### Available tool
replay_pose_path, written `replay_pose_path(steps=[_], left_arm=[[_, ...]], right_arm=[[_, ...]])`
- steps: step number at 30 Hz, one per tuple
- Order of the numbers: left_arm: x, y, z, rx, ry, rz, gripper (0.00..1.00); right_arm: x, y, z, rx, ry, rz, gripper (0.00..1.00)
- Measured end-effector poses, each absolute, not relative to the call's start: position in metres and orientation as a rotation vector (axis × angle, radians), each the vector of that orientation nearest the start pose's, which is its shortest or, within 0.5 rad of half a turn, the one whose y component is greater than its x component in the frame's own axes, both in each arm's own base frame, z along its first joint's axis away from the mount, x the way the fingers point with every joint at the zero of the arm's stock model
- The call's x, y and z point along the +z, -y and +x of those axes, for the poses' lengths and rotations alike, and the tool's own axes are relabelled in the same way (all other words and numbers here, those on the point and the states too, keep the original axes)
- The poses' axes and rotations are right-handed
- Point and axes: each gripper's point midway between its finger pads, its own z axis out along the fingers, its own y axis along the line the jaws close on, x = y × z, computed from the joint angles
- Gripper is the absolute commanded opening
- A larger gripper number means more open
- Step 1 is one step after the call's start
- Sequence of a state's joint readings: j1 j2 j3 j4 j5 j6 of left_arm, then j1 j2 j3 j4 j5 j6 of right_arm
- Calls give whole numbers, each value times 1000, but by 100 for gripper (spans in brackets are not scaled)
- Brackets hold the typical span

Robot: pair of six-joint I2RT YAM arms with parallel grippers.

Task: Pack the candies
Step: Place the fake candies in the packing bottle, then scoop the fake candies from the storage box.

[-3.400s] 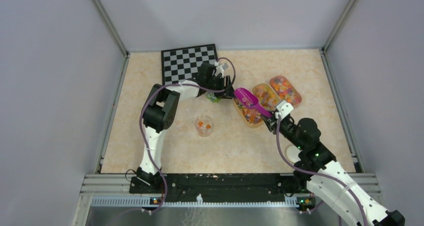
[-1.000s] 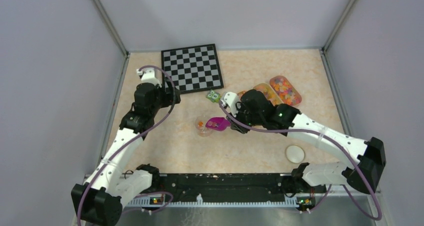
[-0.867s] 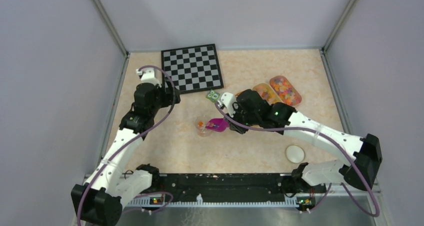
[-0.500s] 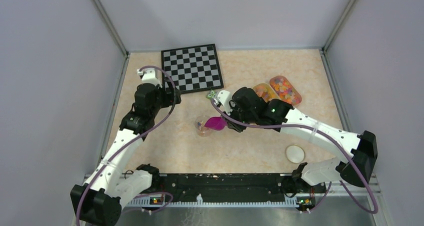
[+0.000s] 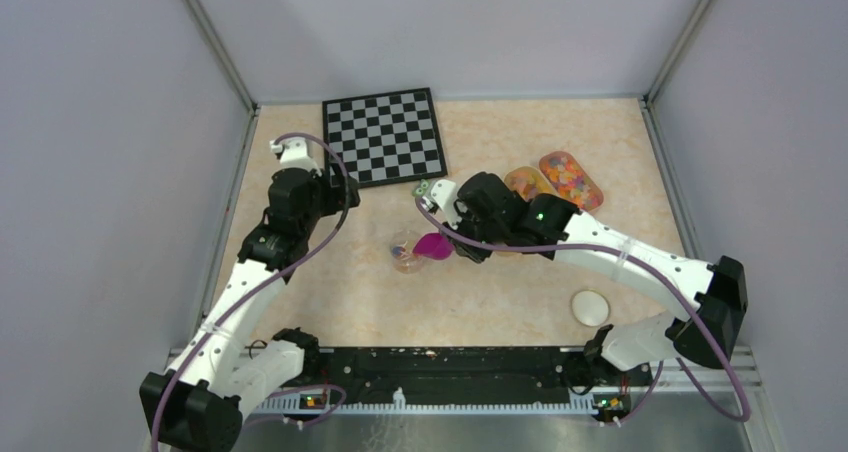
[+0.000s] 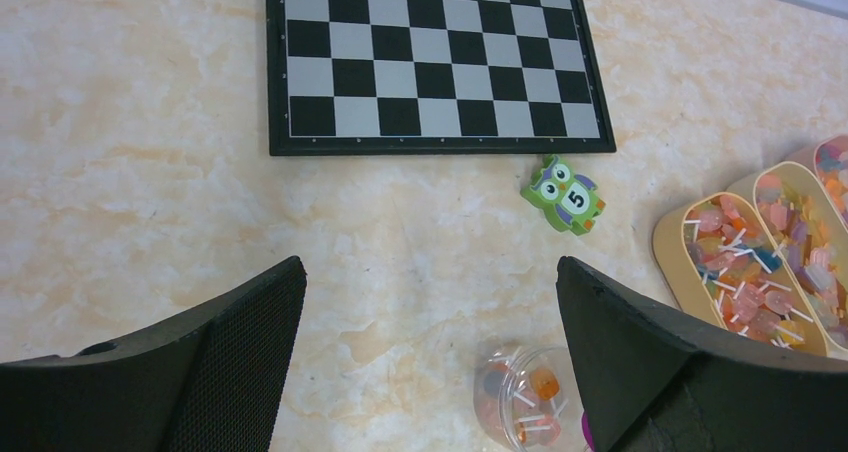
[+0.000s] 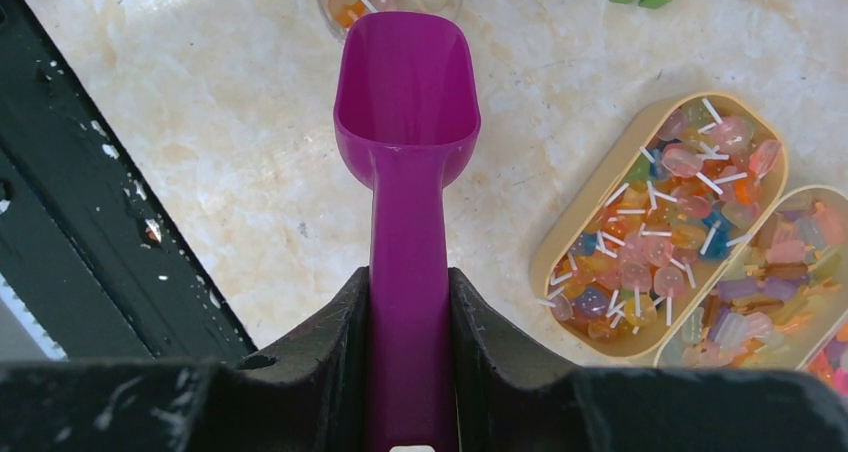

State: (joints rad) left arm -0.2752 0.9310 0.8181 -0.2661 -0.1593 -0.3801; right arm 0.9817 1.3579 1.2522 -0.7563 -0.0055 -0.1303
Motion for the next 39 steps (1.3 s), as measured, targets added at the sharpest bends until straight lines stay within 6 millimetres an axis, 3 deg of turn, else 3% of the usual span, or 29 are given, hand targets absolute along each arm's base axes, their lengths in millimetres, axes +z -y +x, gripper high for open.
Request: replay_pose_path(steps=[7, 13, 17, 21, 26, 30, 35, 39], left_arm=[[222, 77, 319, -272, -1962, -215, 99], [215, 85, 316, -302, -1986, -156, 99], [217, 94, 315, -350, -1983, -103, 99], [219, 114, 317, -452, -1977, -33, 98], [200, 148, 325, -631, -2045, 32, 92], [180, 177, 338, -758, -2129, 75, 89], [170, 218, 358, -843, -2168, 163, 86], [175, 256, 376, -846, -2140, 265, 87]], right_arm=[[202, -274, 201, 321, -1946, -1368, 0], [238, -247, 192, 295, -1624, -1360, 0], [262, -232, 203, 200, -1539, -1279, 0], [264, -210, 228, 95, -1604, -1182, 0], [255, -142, 280, -89, -1802, -917, 0], [257, -102, 308, -183, -1901, -748, 0], [249, -82, 324, -234, -1985, -673, 0], [242, -39, 335, -261, -2109, -554, 0]])
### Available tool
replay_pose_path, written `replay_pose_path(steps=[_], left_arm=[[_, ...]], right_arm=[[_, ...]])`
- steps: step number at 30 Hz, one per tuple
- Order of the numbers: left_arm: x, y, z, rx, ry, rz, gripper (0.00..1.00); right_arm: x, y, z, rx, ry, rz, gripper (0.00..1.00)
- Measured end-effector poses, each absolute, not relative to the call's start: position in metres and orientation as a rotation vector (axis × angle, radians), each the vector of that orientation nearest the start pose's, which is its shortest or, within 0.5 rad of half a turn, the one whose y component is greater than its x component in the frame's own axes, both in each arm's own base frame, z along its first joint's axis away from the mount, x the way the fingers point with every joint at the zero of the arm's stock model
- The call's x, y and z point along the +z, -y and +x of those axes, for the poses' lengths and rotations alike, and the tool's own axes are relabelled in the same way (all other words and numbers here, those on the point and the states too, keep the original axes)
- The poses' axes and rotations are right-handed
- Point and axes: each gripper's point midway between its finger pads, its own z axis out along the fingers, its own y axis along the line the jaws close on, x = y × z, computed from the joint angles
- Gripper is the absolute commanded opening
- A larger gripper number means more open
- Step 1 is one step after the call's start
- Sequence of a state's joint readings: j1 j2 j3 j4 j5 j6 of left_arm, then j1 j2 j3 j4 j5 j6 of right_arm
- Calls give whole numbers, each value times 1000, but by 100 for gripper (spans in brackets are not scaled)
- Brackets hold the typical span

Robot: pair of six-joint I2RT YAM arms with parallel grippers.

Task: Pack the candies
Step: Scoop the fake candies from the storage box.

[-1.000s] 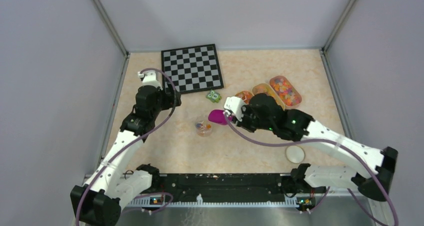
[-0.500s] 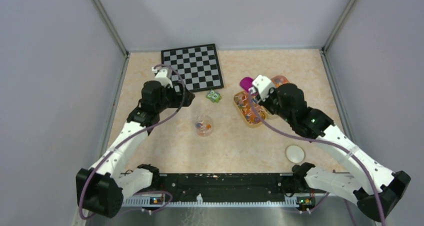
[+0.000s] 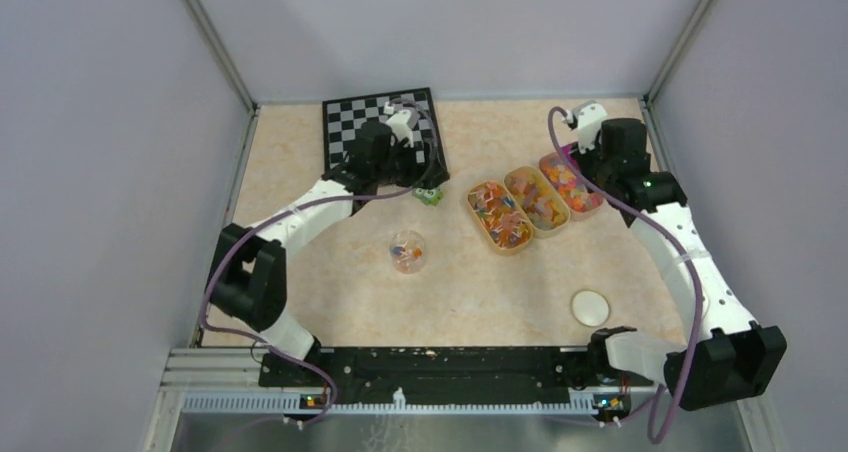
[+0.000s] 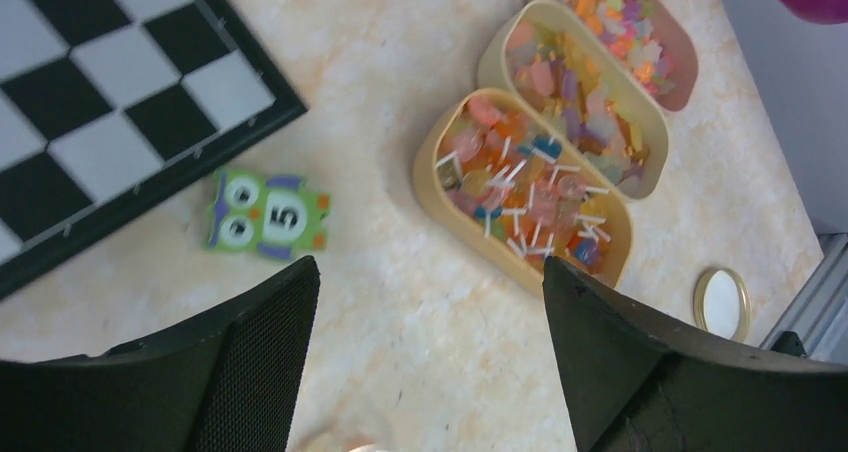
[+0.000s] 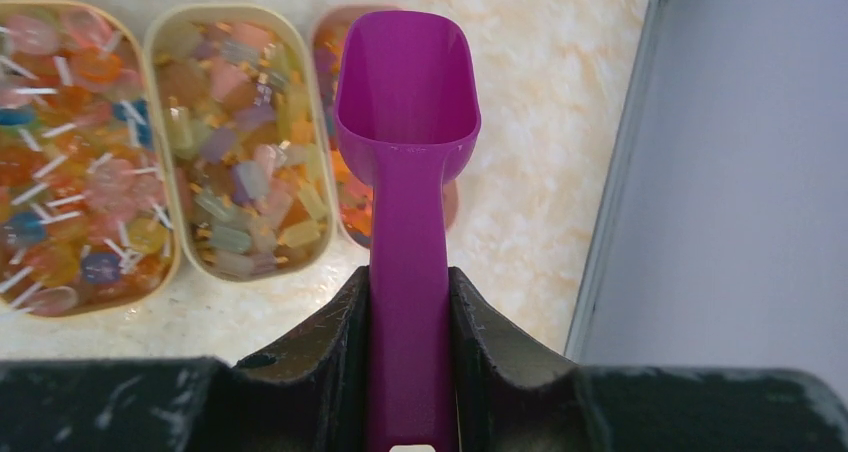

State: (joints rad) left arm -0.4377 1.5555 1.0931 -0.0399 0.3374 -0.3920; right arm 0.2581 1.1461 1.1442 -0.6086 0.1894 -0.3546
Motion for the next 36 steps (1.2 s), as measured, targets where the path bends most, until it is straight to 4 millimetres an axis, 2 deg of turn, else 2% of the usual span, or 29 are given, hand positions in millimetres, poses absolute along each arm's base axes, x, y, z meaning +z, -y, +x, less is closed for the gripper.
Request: replay_pose_path(steps=[2, 6, 10, 13, 18, 22, 31, 36], left_arm=[[183, 278, 388, -836, -2104, 322, 87], [205, 320, 418, -858, -2001, 392, 84], [213, 346, 445, -910, -1927, 401, 84], [204, 365, 465, -959, -1903, 399, 83], [177, 389, 481, -1060, -1900, 385, 80], [159, 411, 492, -1172, -1900, 343, 79], [149, 468, 511, -1377, -1815, 304, 77], [146, 488, 513, -1460, -1782, 276, 76]], right_arm=[[240, -20, 336, -275, -2157, -507, 0], [233, -1, 329, -241, -2235, -487, 0], [225, 16, 326, -207, -2298, -496, 0], [216, 23, 318, -198, -2347, -540, 0], [204, 37, 306, -175, -2414, -607, 0], [198, 46, 306, -180, -2455, -655, 0], [184, 49, 311, -183, -2474, -795, 0], [179, 53, 316, -221, -2464, -861, 0]])
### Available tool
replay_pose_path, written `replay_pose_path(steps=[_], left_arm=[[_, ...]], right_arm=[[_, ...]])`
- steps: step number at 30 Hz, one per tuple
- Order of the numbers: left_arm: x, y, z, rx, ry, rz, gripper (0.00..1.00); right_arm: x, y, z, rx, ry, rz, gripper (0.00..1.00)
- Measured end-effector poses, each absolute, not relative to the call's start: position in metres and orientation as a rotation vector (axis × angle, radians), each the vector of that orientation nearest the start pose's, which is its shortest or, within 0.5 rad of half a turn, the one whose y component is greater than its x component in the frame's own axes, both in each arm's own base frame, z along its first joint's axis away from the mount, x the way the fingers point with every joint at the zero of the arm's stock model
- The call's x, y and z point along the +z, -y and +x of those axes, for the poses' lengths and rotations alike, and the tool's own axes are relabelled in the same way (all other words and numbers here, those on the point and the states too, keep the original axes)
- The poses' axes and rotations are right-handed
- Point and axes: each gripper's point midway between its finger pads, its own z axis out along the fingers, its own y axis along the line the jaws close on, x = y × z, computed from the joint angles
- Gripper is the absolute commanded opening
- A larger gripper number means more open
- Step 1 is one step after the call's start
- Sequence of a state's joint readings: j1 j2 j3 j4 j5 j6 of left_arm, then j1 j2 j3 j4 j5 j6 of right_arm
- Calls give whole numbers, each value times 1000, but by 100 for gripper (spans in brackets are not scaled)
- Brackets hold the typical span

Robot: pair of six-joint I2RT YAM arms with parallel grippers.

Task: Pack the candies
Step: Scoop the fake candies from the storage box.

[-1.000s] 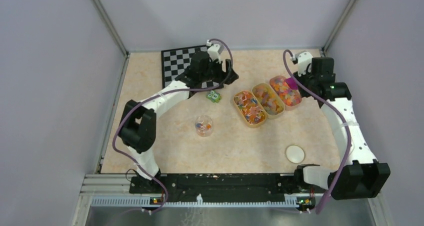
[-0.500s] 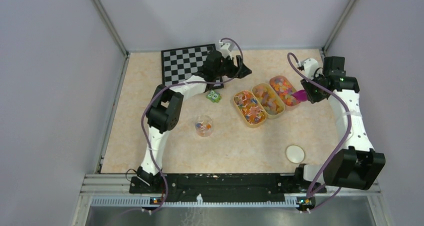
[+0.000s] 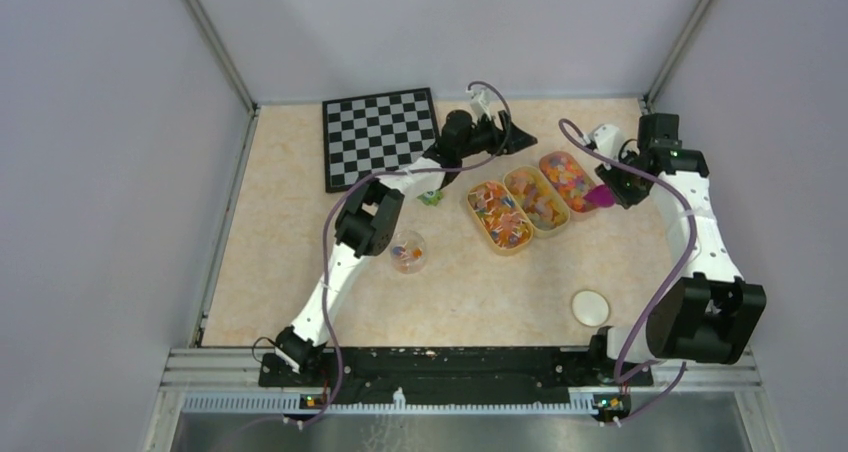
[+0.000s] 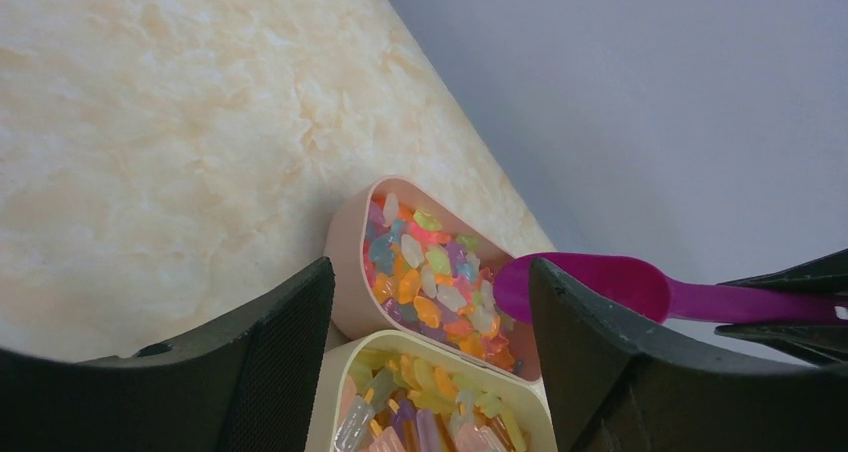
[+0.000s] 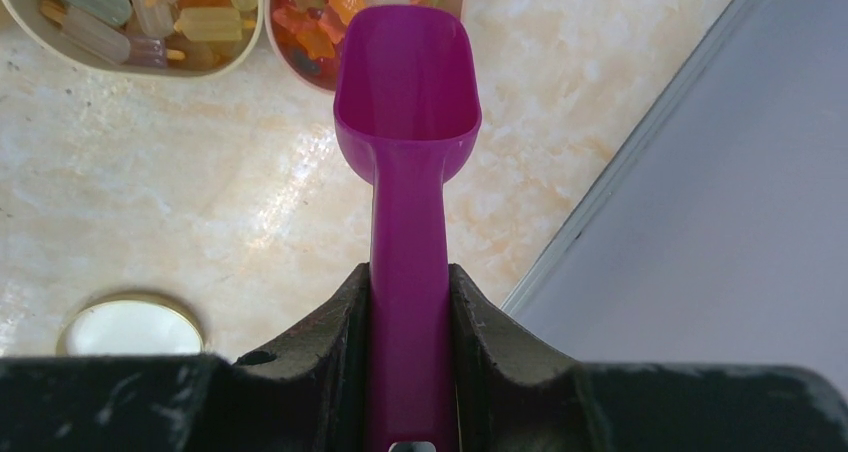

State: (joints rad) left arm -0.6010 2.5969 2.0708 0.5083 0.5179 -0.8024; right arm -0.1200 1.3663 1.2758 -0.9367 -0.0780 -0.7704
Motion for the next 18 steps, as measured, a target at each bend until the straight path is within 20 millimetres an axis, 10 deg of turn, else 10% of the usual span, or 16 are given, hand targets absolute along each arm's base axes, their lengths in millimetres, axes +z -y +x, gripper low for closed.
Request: replay_pose_path(steps=[18], left_arm=[[113, 522, 504, -1672, -1791, 124, 77]], right_arm=[[145, 52, 334, -289, -2330, -985, 0]])
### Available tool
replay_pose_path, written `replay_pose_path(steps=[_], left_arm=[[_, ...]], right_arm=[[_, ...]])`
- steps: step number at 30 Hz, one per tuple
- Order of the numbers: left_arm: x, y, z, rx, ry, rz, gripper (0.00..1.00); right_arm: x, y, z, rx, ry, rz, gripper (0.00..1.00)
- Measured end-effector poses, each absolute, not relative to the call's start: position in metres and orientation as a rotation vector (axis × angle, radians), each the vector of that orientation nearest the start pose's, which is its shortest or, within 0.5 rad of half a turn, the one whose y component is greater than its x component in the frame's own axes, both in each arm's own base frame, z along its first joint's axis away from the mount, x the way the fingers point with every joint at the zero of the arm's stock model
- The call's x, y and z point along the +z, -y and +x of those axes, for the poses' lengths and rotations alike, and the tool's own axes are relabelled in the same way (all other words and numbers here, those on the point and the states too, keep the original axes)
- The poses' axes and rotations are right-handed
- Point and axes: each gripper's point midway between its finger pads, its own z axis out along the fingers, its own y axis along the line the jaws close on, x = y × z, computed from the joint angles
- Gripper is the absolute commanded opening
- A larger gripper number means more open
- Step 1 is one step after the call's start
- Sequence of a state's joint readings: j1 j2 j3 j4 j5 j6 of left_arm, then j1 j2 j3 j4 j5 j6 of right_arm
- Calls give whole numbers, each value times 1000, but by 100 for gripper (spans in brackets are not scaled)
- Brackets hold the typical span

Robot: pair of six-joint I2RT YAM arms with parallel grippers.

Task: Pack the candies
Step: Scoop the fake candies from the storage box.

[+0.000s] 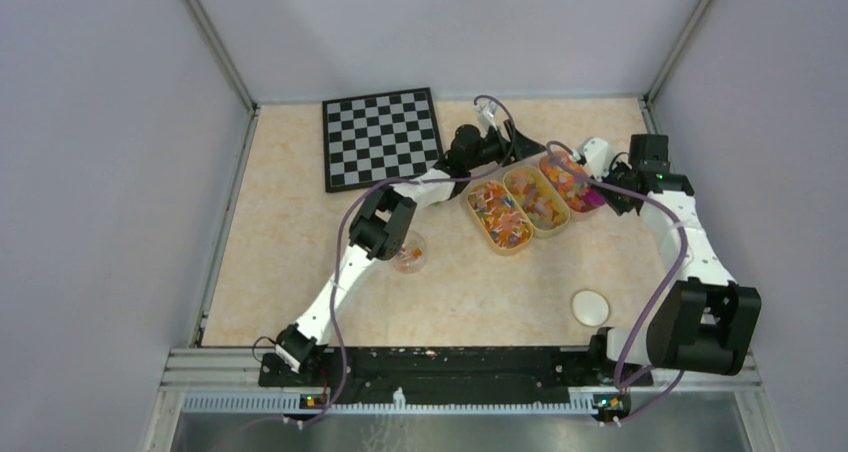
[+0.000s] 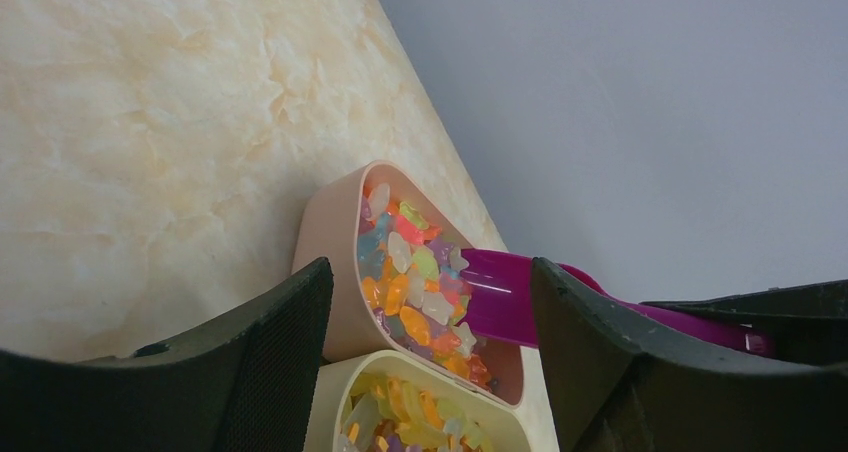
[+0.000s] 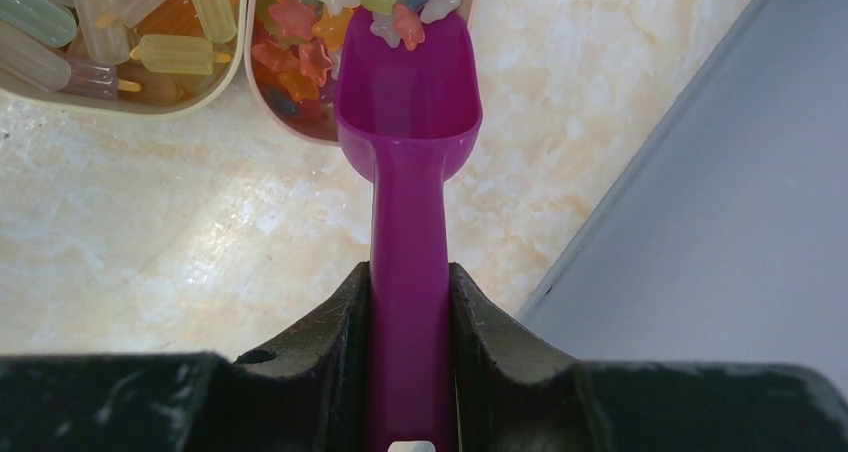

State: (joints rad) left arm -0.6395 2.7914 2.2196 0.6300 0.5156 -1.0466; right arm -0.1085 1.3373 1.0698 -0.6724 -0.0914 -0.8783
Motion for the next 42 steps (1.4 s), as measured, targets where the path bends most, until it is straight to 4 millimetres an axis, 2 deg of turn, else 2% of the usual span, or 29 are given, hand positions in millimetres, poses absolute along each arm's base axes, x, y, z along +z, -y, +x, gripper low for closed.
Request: replay_pose_path(steps=[5, 15, 32, 42], left_arm=[[115, 528, 498, -1688, -1788, 132, 77], [117, 538, 488, -1706, -1785, 150, 76], [120, 540, 486, -1711, -1770, 156, 76], [123, 541, 485, -1718, -1761, 149, 75]], right_arm=[[141, 51, 332, -312, -2273, -986, 0], [135, 43, 344, -293, -2188, -990, 0], [126, 32, 355, -261, -2049, -993, 0], [114, 32, 357, -246, -1985, -920, 0]])
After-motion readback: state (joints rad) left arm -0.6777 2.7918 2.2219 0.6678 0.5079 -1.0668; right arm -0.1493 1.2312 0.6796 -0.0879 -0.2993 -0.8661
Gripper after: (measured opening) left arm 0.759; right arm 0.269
